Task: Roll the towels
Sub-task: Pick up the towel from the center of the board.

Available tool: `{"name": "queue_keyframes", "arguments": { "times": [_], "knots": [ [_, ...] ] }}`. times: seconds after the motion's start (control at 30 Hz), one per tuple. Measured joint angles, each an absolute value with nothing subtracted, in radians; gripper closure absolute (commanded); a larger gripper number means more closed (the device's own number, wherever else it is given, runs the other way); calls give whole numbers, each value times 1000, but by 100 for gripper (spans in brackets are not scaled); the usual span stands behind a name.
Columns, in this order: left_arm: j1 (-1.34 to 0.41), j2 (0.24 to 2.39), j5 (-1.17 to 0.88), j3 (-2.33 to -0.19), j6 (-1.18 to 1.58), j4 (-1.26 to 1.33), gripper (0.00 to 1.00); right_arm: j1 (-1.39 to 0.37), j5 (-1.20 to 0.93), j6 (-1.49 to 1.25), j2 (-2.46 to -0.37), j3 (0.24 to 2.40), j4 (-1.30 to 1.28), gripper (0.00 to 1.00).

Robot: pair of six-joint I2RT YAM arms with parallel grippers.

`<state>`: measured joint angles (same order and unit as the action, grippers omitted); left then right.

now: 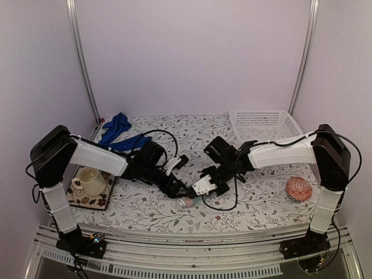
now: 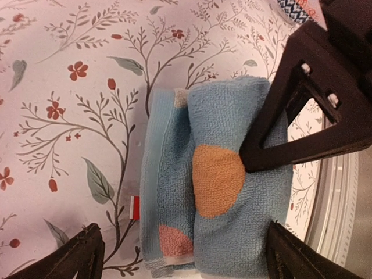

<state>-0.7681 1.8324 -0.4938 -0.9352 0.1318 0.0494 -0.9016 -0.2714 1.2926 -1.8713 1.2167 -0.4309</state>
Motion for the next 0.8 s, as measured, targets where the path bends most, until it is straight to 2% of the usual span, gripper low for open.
{"name": "queue_keyframes", "arguments": {
  "times": [0.57, 0.6, 0.73, 0.8],
  "knots": [
    [-777, 1910, -685, -943, 150, 93, 5, -894, -324, 1295, -1951, 1345, -591, 92],
    [-777, 1913, -688, -947, 151, 94, 9, -894, -324, 1295, -1953, 1349, -596, 92],
    [-778, 1927, -695, -955, 157, 93, 31, -893, -324, 1295, -1958, 1359, -609, 91],
    [-778, 1934, -701, -960, 160, 92, 47, -894, -324, 1295, -1968, 1372, -620, 91]
  ]
}}
